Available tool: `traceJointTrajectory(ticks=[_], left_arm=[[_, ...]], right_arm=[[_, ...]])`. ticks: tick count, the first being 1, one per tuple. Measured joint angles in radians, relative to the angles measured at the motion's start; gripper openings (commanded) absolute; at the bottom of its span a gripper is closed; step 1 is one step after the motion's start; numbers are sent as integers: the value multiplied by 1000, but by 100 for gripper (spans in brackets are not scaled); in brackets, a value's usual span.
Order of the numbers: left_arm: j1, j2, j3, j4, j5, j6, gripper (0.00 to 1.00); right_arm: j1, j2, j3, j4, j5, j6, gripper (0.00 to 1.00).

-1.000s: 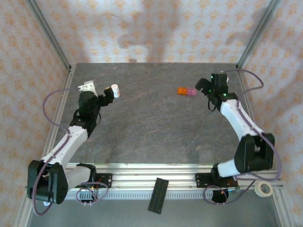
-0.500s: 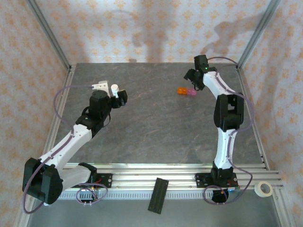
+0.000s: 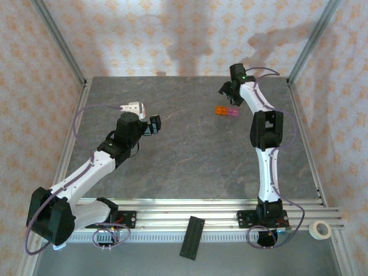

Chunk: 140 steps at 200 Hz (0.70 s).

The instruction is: Sort the pills into containers

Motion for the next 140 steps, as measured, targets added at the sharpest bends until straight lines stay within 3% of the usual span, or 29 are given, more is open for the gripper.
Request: traceJointTrajectory(ticks=[140], left_arm=[[-53, -2, 0, -11, -46, -1, 100]], right_arm=[[12, -24, -79, -27, -19, -42, 76]])
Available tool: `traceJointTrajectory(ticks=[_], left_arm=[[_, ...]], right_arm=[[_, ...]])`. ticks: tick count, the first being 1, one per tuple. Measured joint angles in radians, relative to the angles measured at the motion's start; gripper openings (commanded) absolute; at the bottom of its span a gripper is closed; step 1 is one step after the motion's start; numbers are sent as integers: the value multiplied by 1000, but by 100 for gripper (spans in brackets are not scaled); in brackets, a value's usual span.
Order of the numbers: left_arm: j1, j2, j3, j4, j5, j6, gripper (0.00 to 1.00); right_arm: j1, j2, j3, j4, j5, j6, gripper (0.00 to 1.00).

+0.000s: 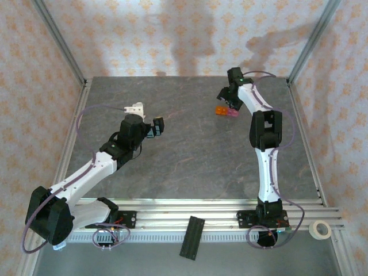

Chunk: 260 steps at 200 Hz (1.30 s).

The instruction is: Sort the pills into containers

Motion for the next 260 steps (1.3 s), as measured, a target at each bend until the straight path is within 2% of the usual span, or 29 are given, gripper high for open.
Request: traceJointTrajectory(ticks=[98, 152, 220, 260], left_arm=[[-13, -17, 0, 0, -14, 0, 100], [-16, -19, -2, 0, -15, -1, 100], [-31, -18, -2, 0, -32, -8, 100], [-33, -18, -11, 0, -33, -7, 100]], right_arm=[[5, -176, -307, 132, -132, 43, 78], [85, -245, -473, 166, -167, 53, 82], [167, -294, -508, 164, 9, -15, 84], [200, -283, -490, 141, 105, -72, 75]])
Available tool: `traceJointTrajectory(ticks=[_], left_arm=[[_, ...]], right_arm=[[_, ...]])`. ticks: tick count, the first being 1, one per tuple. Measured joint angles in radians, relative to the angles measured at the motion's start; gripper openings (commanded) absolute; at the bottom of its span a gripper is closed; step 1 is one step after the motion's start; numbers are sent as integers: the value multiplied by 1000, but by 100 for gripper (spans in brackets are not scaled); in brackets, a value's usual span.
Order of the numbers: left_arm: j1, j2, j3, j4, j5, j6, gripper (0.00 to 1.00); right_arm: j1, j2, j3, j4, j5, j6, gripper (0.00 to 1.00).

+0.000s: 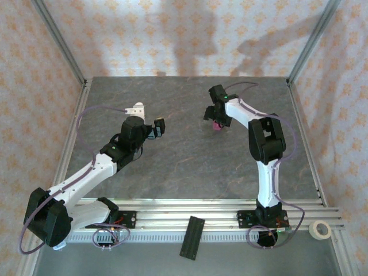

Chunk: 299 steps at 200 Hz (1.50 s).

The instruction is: Sort the pills into containers

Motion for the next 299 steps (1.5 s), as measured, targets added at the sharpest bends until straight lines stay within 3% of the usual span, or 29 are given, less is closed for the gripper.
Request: traceJointTrajectory(ticks=[91, 162, 240, 299], left_arm=[[-13, 0, -13, 0, -23, 0, 100], [-13, 10, -13, -4, -79, -62, 100], [-13, 37, 4, -75, -69, -98, 100], [-13, 37, 4, -65, 65, -97, 100]], right_arm=[[8, 51, 9, -2, 47, -34, 61], [6, 55, 8, -10, 72, -39, 35], [5, -44, -129, 83, -24, -38, 27], [26, -230, -321, 200, -156, -48, 27]])
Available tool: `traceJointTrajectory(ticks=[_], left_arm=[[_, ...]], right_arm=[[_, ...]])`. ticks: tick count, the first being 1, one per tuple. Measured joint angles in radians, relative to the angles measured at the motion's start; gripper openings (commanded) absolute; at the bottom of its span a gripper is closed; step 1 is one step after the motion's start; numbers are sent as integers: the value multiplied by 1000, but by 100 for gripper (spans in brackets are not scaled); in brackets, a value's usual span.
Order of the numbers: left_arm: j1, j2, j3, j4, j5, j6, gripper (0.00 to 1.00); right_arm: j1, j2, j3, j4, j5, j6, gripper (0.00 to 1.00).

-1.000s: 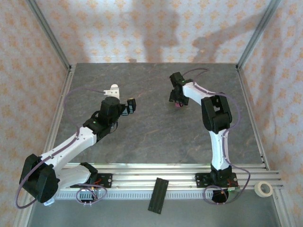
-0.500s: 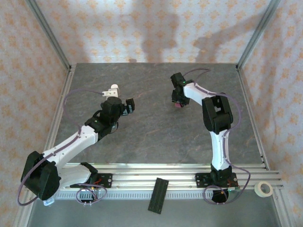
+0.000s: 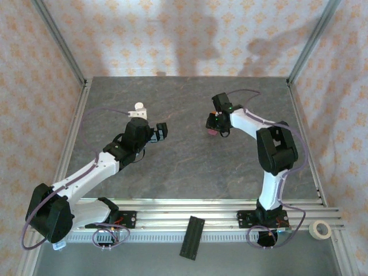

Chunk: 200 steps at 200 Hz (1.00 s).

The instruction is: Sort the pills into containers

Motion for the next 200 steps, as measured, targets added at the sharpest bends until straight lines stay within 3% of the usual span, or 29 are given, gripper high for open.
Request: traceJointTrajectory(ticks=[118, 200], left_arm=[[0, 187, 131, 116, 398, -132, 100], [0, 265, 120, 363, 586, -331, 100]], right_arm=[[193, -438, -403, 217, -76, -92, 28], [225, -483, -431, 281, -89, -117, 29]])
